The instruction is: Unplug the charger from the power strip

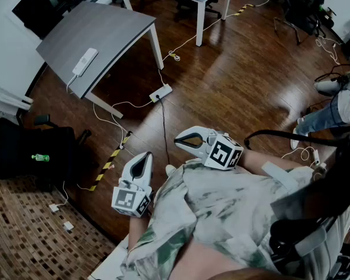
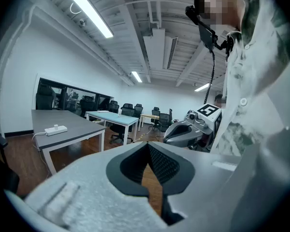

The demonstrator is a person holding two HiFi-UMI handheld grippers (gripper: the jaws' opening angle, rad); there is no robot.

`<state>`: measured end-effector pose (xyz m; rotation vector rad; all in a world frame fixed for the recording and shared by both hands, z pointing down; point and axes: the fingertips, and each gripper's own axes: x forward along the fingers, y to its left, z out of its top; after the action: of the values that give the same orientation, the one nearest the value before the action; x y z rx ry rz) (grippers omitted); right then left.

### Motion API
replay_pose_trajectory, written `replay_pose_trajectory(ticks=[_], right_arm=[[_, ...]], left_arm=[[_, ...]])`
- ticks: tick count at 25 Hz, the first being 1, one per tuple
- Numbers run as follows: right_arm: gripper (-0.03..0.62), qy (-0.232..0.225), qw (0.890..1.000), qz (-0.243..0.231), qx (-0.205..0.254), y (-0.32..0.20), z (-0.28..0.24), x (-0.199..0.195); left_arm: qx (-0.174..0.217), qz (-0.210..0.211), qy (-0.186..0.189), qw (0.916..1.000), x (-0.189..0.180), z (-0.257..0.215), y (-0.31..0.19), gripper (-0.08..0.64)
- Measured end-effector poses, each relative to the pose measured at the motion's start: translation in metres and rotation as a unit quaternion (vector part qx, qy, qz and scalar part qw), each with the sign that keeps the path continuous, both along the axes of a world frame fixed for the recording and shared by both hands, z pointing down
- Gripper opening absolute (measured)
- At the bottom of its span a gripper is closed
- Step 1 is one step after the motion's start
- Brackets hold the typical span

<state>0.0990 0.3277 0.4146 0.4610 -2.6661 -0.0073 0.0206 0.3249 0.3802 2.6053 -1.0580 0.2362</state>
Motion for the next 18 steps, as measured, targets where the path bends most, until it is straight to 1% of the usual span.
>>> replay_pose_trajectory(ticks=[4,6,8,13,16,18], right_arm=[[0.006,-0.004,0.999,0.028,0.027,-0.032,-0.011,-0.025],[0.006,0.001,0.999,0.035,0.036,-0.048,-0.009,-0.038],[0.008,0.004,0.999,0.033,0.036,-0.056,-0.006,-0.055],[0.008,0.014,0.999,0.023,0.031,-0.072,0.001,-0.089],[0.006,0.026,0.999,0.011,0.026,-0.095,0.009,-0.096],[0.008,0.032,0.999,0.006,0.02,-0.118,0.022,-0.094]], left_arm=[[0.018,0.036,0.001,0.9992,-0.021,-0.002,-0.036,0.002],[0.025,0.043,0.001,0.9988,-0.037,-0.001,-0.053,0.002],[0.024,0.038,0.001,0.999,-0.055,0.005,-0.06,0.002],[-0.006,0.008,0.01,0.9999,-0.102,0.031,-0.072,0.002],[-0.012,-0.006,0.008,0.9999,-0.115,0.039,-0.095,0.001],[-0.019,-0.012,0.007,0.9997,-0.115,0.05,-0.116,0.002]])
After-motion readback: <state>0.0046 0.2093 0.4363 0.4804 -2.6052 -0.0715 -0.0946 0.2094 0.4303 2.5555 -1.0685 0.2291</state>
